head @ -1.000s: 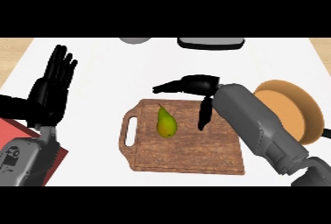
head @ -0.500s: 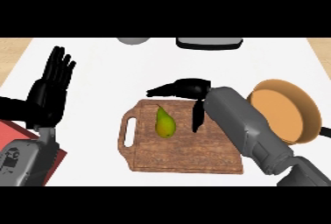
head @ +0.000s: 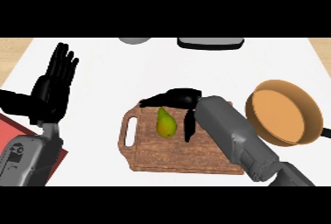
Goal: Pick the pear from the cutting board and place it in the pot
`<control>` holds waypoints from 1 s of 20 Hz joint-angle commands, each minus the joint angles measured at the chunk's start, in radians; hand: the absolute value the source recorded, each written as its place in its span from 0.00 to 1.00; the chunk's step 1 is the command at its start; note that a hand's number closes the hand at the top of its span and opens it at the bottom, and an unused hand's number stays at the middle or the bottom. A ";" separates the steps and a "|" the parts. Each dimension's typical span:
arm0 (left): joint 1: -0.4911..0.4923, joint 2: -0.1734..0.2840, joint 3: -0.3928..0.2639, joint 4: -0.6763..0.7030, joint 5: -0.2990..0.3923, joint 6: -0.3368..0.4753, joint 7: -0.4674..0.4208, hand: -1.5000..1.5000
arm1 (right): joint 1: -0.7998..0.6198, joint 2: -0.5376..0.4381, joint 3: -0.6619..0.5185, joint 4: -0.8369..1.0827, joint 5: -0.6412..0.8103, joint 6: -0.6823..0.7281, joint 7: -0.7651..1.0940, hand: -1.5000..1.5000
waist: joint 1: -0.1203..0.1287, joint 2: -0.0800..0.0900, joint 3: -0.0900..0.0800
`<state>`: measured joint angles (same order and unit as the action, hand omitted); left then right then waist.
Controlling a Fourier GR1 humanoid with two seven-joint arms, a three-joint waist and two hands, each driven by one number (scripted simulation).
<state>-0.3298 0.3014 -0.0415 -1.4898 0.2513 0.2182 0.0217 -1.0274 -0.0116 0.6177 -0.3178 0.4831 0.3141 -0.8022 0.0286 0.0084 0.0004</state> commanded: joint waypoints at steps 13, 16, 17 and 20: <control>0.021 -0.038 0.010 -0.022 -0.042 -0.009 -0.012 0.50 | 0.115 0.011 0.109 -0.167 -0.028 -0.080 -0.126 1.00 | 0.005 -0.001 0.000; 0.020 -0.026 0.020 -0.036 -0.025 -0.034 0.015 0.50 | 0.182 0.011 0.173 -0.186 -0.044 -0.145 -0.099 1.00 | 0.023 0.002 0.001; 0.021 -0.017 0.043 -0.025 -0.014 -0.055 -0.014 0.50 | 0.099 0.011 0.143 -0.149 -0.058 -0.101 -0.108 1.00 | 0.020 0.003 0.000; 0.065 -0.032 0.033 -0.048 -0.042 -0.039 -0.003 0.50 | 0.129 0.010 0.144 -0.202 -0.048 -0.108 -0.070 1.00 | 0.000 -0.004 0.000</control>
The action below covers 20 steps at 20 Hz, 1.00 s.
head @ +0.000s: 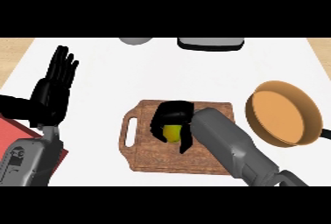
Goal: Pick the pear from the cutting board and place it in the pot
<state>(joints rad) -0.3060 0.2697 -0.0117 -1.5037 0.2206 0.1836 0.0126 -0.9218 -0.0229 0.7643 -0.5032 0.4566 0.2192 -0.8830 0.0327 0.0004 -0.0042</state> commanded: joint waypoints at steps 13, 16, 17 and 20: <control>0.035 0.002 0.033 0.005 -0.015 0.008 0.024 0.50 | -0.106 0.022 -0.230 0.027 -0.015 -0.380 0.671 1.00 | -0.062 -0.046 -0.004; 0.052 0.020 0.049 0.015 -0.011 0.001 0.025 0.50 | -0.139 0.023 -0.255 0.041 0.006 -0.518 0.879 1.00 | -0.070 -0.059 -0.006; 0.051 0.015 0.046 0.015 -0.013 0.005 0.025 0.50 | -0.175 0.023 -0.257 0.036 0.025 -0.557 0.944 1.00 | -0.089 -0.072 -0.006; 0.064 0.013 0.039 0.022 -0.016 0.003 0.030 0.50 | -0.265 0.023 -0.250 0.039 0.082 -0.661 1.159 1.00 | -0.091 -0.075 -0.006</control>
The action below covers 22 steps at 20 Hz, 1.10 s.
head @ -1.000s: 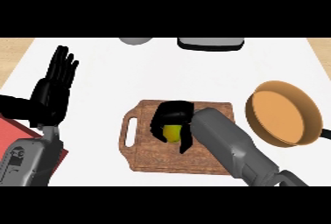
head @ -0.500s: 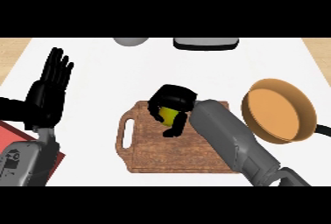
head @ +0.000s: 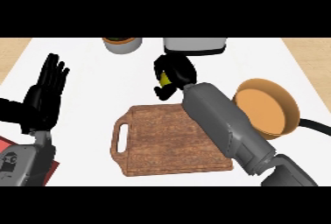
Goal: Pick the pear from the cutting board and place it in the pot
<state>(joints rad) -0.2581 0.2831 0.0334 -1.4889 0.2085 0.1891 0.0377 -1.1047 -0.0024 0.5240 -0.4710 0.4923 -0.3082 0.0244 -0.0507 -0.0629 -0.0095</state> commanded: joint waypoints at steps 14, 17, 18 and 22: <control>0.043 0.015 0.040 -0.029 0.005 0.020 0.003 0.50 | -0.294 -0.055 0.100 -0.045 0.359 -0.243 1.045 1.00 | -0.058 0.002 0.010; 0.049 0.032 0.053 -0.035 0.015 0.005 0.007 0.50 | -0.269 -0.118 0.097 -0.125 0.354 -0.149 1.071 1.00 | -0.074 0.002 0.012; 0.084 0.030 0.055 -0.011 0.009 -0.014 -0.044 0.50 | -0.250 -0.117 0.102 -0.142 0.362 -0.134 1.109 1.00 | -0.071 0.008 0.010; 0.061 0.016 0.066 -0.033 0.014 0.018 -0.026 0.50 | -0.135 -0.247 0.105 -0.274 0.362 -0.103 1.085 1.00 | -0.076 0.015 0.011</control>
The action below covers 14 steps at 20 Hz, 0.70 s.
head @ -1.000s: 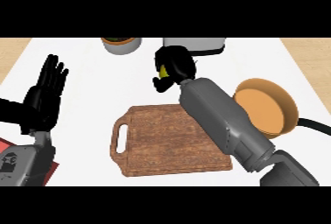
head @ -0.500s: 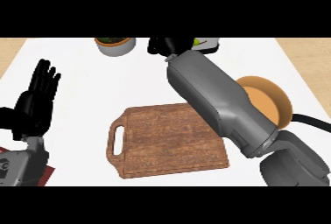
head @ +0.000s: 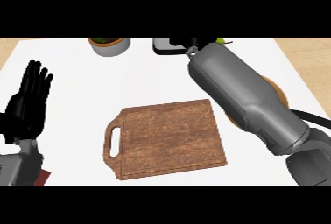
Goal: Pick the pear from the cutting board and place it in the pot
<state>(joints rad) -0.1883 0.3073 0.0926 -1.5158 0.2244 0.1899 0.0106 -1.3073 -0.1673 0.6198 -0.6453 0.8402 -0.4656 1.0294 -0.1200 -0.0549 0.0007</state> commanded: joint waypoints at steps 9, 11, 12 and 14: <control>0.013 -0.007 -0.006 -0.047 0.007 -0.005 0.018 0.50 | 0.385 -0.395 -0.046 -0.528 -0.063 0.069 -0.006 1.00 | 0.000 0.019 0.001; 0.009 0.005 -0.002 -0.043 0.014 -0.026 0.019 0.50 | 0.502 -0.466 -0.055 -0.625 -0.066 0.041 -0.011 1.00 | 0.026 0.029 0.000; 0.020 -0.002 -0.012 -0.059 0.009 -0.019 0.031 0.50 | 0.552 -0.528 -0.068 -0.671 -0.077 0.034 -0.047 1.00 | 0.030 0.030 0.001; 0.027 -0.031 -0.040 -0.045 -0.019 -0.016 -0.016 0.50 | 0.658 -0.579 -0.090 -0.762 -0.085 0.019 -0.029 1.00 | 0.050 0.039 0.000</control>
<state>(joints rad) -0.1714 0.2955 0.0789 -1.5616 0.2235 0.1821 0.0215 -0.8249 -0.6341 0.5534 -1.2415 0.7697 -0.4272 0.9881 -0.0972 -0.0286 0.0011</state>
